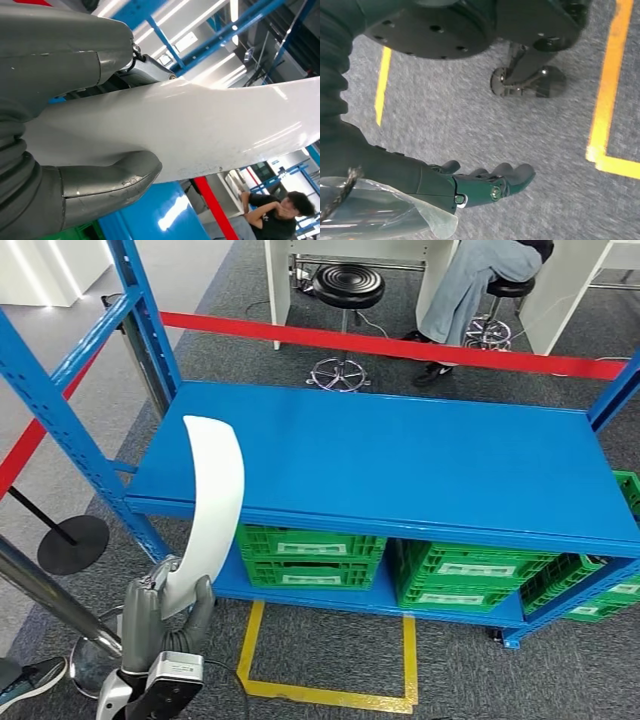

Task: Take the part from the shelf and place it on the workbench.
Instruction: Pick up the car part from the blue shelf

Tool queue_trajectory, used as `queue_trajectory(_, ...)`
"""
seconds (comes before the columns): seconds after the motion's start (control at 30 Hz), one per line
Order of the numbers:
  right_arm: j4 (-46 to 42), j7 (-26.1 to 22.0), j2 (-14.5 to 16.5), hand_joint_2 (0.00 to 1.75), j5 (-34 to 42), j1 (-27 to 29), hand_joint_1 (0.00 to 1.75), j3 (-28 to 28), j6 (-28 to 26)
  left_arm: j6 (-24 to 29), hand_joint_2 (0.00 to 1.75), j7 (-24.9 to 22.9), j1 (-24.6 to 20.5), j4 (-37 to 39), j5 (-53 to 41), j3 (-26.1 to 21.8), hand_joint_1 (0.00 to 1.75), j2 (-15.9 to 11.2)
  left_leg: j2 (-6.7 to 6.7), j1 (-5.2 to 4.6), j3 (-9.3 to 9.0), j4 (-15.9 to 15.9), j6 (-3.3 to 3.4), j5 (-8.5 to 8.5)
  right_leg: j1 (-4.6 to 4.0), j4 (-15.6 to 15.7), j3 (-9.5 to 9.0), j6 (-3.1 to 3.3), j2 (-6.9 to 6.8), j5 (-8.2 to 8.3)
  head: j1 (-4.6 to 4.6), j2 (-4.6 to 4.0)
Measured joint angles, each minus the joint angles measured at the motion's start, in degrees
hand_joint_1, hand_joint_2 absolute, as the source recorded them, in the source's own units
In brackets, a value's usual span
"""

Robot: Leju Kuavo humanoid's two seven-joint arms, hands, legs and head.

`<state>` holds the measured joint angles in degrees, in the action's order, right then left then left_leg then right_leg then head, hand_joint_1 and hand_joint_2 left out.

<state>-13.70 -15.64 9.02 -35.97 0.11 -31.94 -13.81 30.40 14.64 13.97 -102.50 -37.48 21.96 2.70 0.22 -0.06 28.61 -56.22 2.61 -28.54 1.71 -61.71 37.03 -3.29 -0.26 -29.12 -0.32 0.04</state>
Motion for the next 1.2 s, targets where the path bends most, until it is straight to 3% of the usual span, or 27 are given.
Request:
queue_trajectory(0.07,-0.1,0.0,0.0,1.75,0.0,-0.1,0.0,-0.2,0.1,0.0,1.75,0.0,0.0,0.0,0.1,0.2,1.75,-0.1,0.04,-0.39,1.8,-0.1,0.53,1.38,-0.18,-7.4,1.98,0.03,0.05,-5.3,0.1,0.0)
queue_trajectory(0.1,-0.1,-0.1,0.0,1.75,0.0,-0.1,0.0,-0.3,0.1,0.0,1.75,0.0,0.0,0.0,0.1,0.3,1.75,-0.2,0.05,-0.63,2.74,-0.1,0.65,2.12,-0.27,-10.4,2.31,0.11,0.05,-6.33,0.1,0.0)
queue_trajectory(0.13,-0.1,-0.1,0.0,1.75,0.0,-0.1,0.0,-0.3,0.1,0.1,1.75,0.0,0.0,0.1,0.2,0.3,1.75,-0.2,0.05,-0.87,3.71,-0.1,0.72,2.83,-0.39,-11.9,1.88,0.26,0.05,-6.03,0.09,0.0)
queue_trajectory(0.17,-0.1,0.0,0.1,1.75,0.0,0.0,0.0,-0.4,0.1,0.1,1.75,0.1,0.0,0.1,0.2,0.4,1.75,-0.3,0.03,-1.07,4.64,-0.2,0.74,3.52,-0.54,-11.4,0.54,0.53,0.06,-4.64,0.09,0.0)
queue_trajectory(0.23,-0.1,0.0,0.2,1.75,0.0,0.0,0.0,-0.6,0.1,0.0,1.75,0.1,0.0,0.1,0.2,0.4,1.75,-0.3,-0.06,-1.38,6.24,-0.3,0.68,4.86,-1.03,-4.9,-5.02,1.5,0.11,-2.07,0.09,0.01)
queue_trajectory(0.3,-0.3,0.0,0.4,1.75,0.0,0.0,0.0,-0.8,0.0,0.0,1.75,0.1,-0.1,0.1,0.2,0.4,1.75,-0.2,-0.07,-1.61,7.14,-0.4,0.34,6.0,-1.53,4.0,-11.15,2.46,0.14,-2.65,0.03,0.01)
queue_trajectory(0.33,-0.4,0.0,0.6,1.75,0.0,0.0,0.0,-0.9,0.0,0.0,1.75,0.1,-0.1,0.1,0.2,0.4,1.75,-0.2,0.02,-1.55,7.28,-0.4,0.05,6.52,-1.77,6.6,-12.76,2.76,0.18,-3.38,0.03,0.01)
queue_trajectory(0.37,-0.5,-0.1,0.7,1.75,0.0,0.0,0.0,-1.0,0.0,0.0,1.75,0.2,-0.2,0.1,0.2,0.4,1.75,-0.2,0.1,-1.49,7.38,-0.3,-0.28,7.02,-1.92,7.9,-13.25,2.91,0.19,-3.52,0.04,0.0)
queue_trajectory(0.43,-0.7,-0.2,1.0,1.75,0.0,0.3,0.0,-1.4,0.0,0.0,1.75,0.3,-0.1,0.1,0.5,0.4,1.75,-0.2,0.03,-1.21,7.81,-0.6,-0.99,6.87,-1.87,8.1,-12.38,3.43,-0.01,-2.43,0.2,0.0)
queue_trajectory(0.47,-0.8,-0.3,1.2,1.75,0.0,0.5,0.0,-1.6,0.1,0.0,1.75,0.5,0.0,0.1,0.6,0.3,1.75,-0.2,-0.08,-1.09,8.32,-1.6,-1.37,5.27,-1.75,8.2,-11.77,3.77,-0.23,-1.72,0.12,0.0)
queue_trajectory(0.57,-1.0,-0.5,1.6,1.75,-0.1,0.9,0.0,-2.1,0.3,0.0,1.75,0.8,0.1,0.1,0.8,0.3,1.75,-0.3,-0.23,-0.4,10.36,-10.8,-2.56,-3.6,-1.6,8.2,-9.33,4.24,-0.78,0.44,-0.18,0.0)
queue_trajectory(0.6,-1.1,-0.6,1.7,1.75,-0.2,1.1,0.0,-2.2,0.4,-0.1,1.75,0.9,0.1,0.1,0.8,0.3,1.75,-0.3,-0.23,-0.12,10.65,-14.2,-2.87,-5.21,-1.57,8.1,-8.53,4.16,-0.91,1.15,-0.16,0.0)
queue_trajectory(0.63,-1.1,-0.6,1.8,1.75,-0.2,1.1,0.0,-2.3,0.5,-0.1,1.75,1.0,0.1,0.1,0.8,0.3,1.75,-0.3,-0.22,0.16,10.35,-16.4,-3.14,-5.27,-1.5,7.9,-7.62,4.02,-1.02,1.84,-0.17,0.0)
queue_trajectory(0.67,-1.2,-0.7,1.9,1.75,-0.3,1.2,0.0,-2.5,0.6,-0.2,1.75,1.0,0.1,0.1,0.8,0.3,1.75,-0.3,-0.21,0.43,9.19,-16.6,-3.42,-4.06,-1.37,7.6,-6.6,3.77,-1.09,2.49,-0.16,0.0)
queue_trajectory(0.73,-1.5,-0.9,2.1,1.75,-0.5,1.2,0.0,-3.0,0.8,-0.3,1.75,1.0,0.1,0.1,0.8,0.3,1.75,-0.4,-0.19,1.01,4.06,-11.1,-4.0,-1.24,-1.05,6.5,-4.42,3.09,-1.13,3.54,-0.19,0.0)
queue_trajectory(0.8,-1.8,-1.0,2.4,1.75,-0.6,1.3,0.0,-3.3,1.0,-0.3,1.75,1.1,0.0,0.1,0.7,0.3,1.75,-0.4,-0.32,1.13,-1.37,-3.3,-3.93,-1.63,-0.95,5.3,-2.8,2.29,-1.09,4.21,-0.27,0.0)
queue_trajectory(0.83,-2.0,-1.1,2.5,1.75,-0.7,1.4,0.0,-3.5,1.1,-0.3,1.75,1.1,0.1,0.1,0.8,0.3,1.75,-0.5,-0.41,1.04,-2.64,-1.0,-3.57,-2.45,-0.99,4.9,-2.35,1.87,-1.08,4.58,-0.31,0.0)
queue_trajectory(0.9,-2.3,-1.3,2.7,1.75,-1.0,1.6,0.0,-3.7,1.5,-0.2,1.75,1.1,0.2,0.1,0.9,0.3,1.75,-0.6,-0.51,0.72,-2.51,-0.1,-2.39,-2.83,-0.86,4.8,-1.88,1.01,-1.08,5.51,-0.3,0.0)
queue_trajectory(0.97,-2.7,-1.3,2.8,1.75,-1.3,1.9,0.0,-3.9,1.9,-0.1,1.75,1.1,0.3,0.1,1.1,0.3,1.75,-0.7,-0.35,0.61,-1.44,-0.1,-1.31,-1.85,-0.57,4.1,-1.22,0.45,-0.84,4.41,-0.21,0.0)
queue_trajectory(1.03,-3.1,-1.3,3.0,1.75,-1.4,2.1,0.0,-4.3,2.3,0.0,1.75,1.2,0.3,0.1,1.3,0.4,1.75,-0.7,-0.18,0.5,0.05,0.0,-0.43,-0.51,-0.5,-0.6,0.52,0.18,-0.36,-0.81,0.03,0.0)
queue_trajectory(1.1,-3.7,-1.3,3.2,1.75,-1.6,2.2,0.0,-4.7,2.8,0.0,1.75,1.2,0.3,0.1,1.5,0.4,1.75,-0.7,-0.13,0.08,1.89,-0.1,-0.01,0.96,-0.61,-8.3,2.35,0.16,-0.03,-5.91,0.22,0.0)
queue_trajectory(1.13,-4.1,-1.3,3.3,1.75,-1.8,2.3,0.0,-4.9,3.2,0.0,1.75,1.3,0.3,0.1,1.7,0.4,1.75,-0.7,-0.11,-0.19,2.84,-0.1,0.1,1.7,-0.65,-11.2,2.5,0.27,0.04,-6.55,0.25,0.0)
queue_trajectory(1.17,-4.8,-1.1,3.5,1.75,-2.1,2.6,0.0,-5.1,3.7,-0.1,1.75,1.4,0.3,0.1,1.8,0.4,1.75,-0.7,-0.1,-0.46,3.8,-0.2,0.18,2.41,-0.72,-12.3,1.79,0.51,0.05,-5.82,0.24,0.0)
queue_trajectory(1.2,-5.7,-0.8,3.8,1.75,-2.6,2.9,0.0,-5.4,4.3,-0.1,1.75,1.6,0.2,0.1,2.0,0.4,1.75,-0.8,-0.14,-0.72,4.71,-0.2,0.21,3.11,-0.84,-11.2,0.04,0.9,0.08,-4.26,0.23,0.0)
